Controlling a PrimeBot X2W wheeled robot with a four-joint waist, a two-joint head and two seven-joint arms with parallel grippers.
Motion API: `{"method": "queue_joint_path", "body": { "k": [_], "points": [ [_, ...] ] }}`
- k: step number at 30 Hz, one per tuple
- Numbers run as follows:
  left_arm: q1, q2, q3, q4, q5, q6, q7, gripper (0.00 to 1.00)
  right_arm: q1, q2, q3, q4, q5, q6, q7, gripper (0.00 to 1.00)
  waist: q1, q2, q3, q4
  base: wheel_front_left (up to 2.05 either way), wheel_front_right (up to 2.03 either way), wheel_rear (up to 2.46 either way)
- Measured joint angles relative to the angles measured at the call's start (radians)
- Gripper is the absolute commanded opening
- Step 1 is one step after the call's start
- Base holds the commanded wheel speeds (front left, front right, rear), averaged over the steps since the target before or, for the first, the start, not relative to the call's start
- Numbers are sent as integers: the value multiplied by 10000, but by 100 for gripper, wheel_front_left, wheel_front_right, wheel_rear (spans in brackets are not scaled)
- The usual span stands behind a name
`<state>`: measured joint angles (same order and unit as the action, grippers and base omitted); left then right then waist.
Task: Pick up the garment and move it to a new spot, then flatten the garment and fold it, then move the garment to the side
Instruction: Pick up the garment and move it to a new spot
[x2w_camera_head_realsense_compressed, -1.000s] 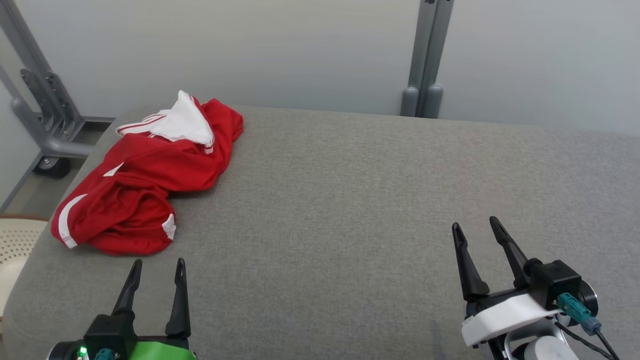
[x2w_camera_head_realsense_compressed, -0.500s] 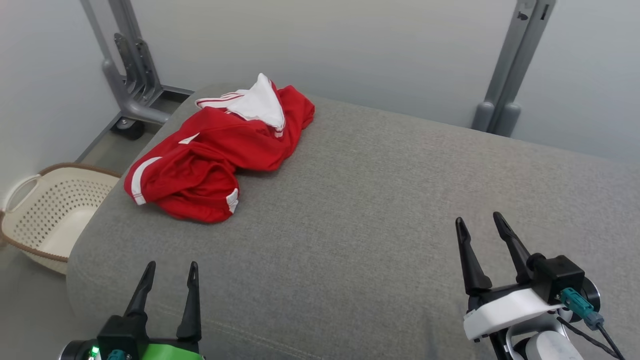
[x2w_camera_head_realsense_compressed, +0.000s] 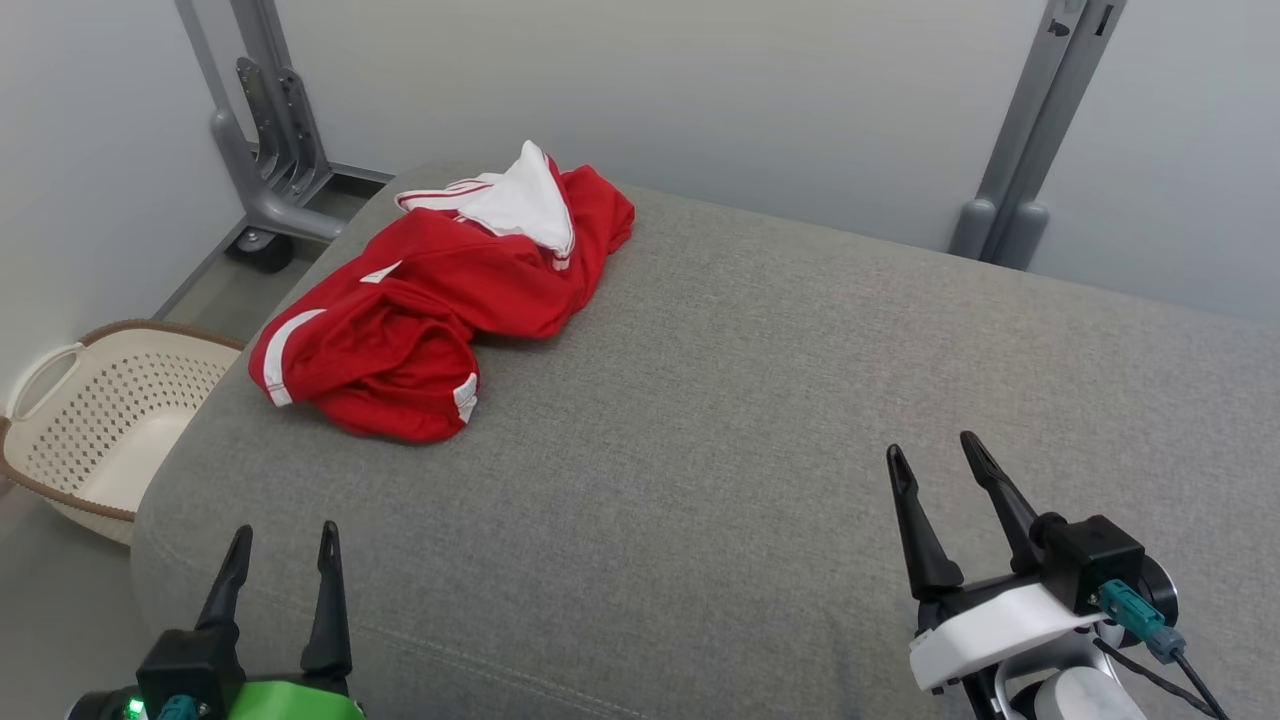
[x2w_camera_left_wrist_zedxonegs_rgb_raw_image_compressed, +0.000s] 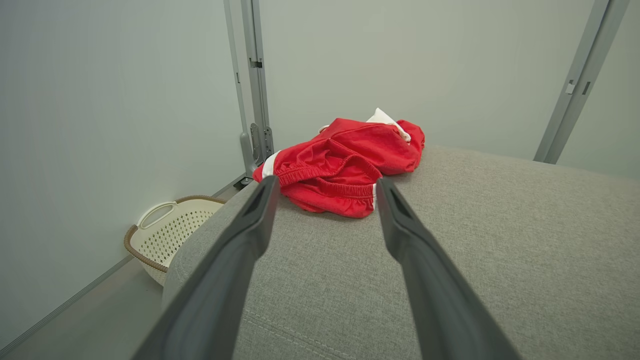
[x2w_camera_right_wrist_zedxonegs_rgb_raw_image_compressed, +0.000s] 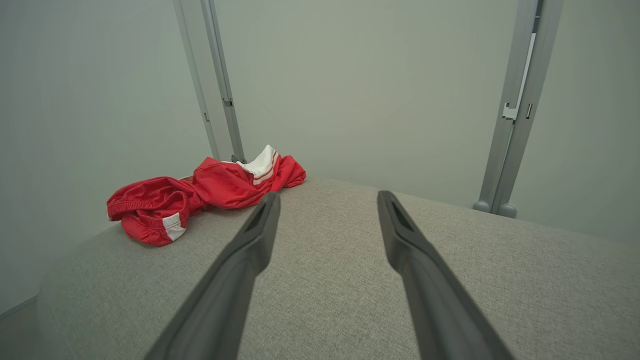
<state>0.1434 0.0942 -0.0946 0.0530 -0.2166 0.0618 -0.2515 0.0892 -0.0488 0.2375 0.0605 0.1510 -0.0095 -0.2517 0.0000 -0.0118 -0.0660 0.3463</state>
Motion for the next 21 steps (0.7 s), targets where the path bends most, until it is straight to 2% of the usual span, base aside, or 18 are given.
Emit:
{"method": "queue_joint_path", "body": {
  "k": [10,21],
  "points": [
    [-1307,263,291,52,-221,-96,353,100,-308,-119,-12,-21,-267,6,0,100,0,0,153,-654,0,0,0],
    [-3189,424,265,784,-347,-192,1450,100,-668,-194,-65,-192,-378,96,0,100,0,0,625,-1090,0,0,0]
  ]
}}
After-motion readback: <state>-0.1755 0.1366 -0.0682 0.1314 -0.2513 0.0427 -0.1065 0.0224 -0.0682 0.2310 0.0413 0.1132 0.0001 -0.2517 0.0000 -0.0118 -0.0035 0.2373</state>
